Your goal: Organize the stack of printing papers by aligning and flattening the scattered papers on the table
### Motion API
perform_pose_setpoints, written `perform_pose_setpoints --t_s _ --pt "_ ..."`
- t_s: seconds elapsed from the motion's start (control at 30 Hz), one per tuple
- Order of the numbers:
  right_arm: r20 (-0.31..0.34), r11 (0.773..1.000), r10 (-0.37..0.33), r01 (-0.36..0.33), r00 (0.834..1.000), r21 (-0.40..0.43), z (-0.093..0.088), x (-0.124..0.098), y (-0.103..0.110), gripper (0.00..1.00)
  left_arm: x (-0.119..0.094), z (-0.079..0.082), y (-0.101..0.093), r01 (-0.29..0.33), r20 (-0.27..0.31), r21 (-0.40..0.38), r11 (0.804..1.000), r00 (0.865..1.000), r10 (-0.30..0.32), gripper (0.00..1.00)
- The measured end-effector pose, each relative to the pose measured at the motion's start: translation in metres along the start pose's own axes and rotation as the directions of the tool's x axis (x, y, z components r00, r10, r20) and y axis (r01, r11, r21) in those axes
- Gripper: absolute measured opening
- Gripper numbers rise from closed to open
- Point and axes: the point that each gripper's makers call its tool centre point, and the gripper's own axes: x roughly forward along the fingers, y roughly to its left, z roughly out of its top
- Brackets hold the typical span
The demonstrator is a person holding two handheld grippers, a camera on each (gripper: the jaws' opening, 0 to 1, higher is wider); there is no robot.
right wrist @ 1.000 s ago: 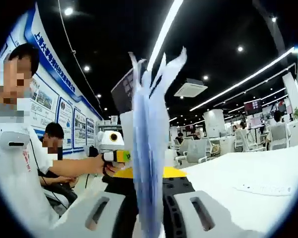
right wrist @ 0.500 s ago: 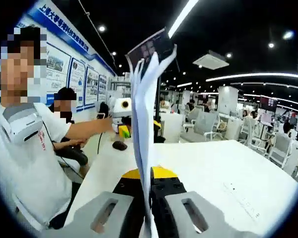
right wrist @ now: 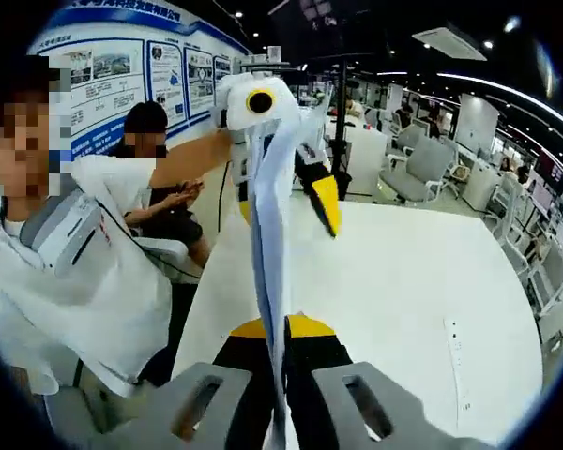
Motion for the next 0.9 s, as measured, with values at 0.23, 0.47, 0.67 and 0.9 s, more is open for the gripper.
perform_pose_setpoints --t_s 0.23,0.47,0.67,0.9 --pt "0.120 0.999 -0.011 0.006 0.993 0.040 -0.014 0.003 -0.002 0.00 0.001 -0.013 -0.010 0.009 0.119 -0.132 0.991 0.993 0.007 0.06" --pt "0.423 0.979 -0.191 0.138 0.886 0.152 -0.016 -0.057 -0.016 0.03 -0.034 -0.019 0.011 -0.048 0.203 -0.214 0.976 0.975 0.092 0.06" --pt "0.576 0.948 -0.287 0.142 0.765 0.283 -0.040 -0.082 -0.018 0.04 -0.073 -0.018 0.037 -0.080 0.318 -0.323 0.943 0.930 0.187 0.06" --pt "0.660 0.907 -0.393 0.153 0.640 0.392 -0.092 -0.066 -0.028 0.36 -0.098 -0.002 0.038 -0.019 0.435 -0.399 0.917 0.876 0.208 0.06"
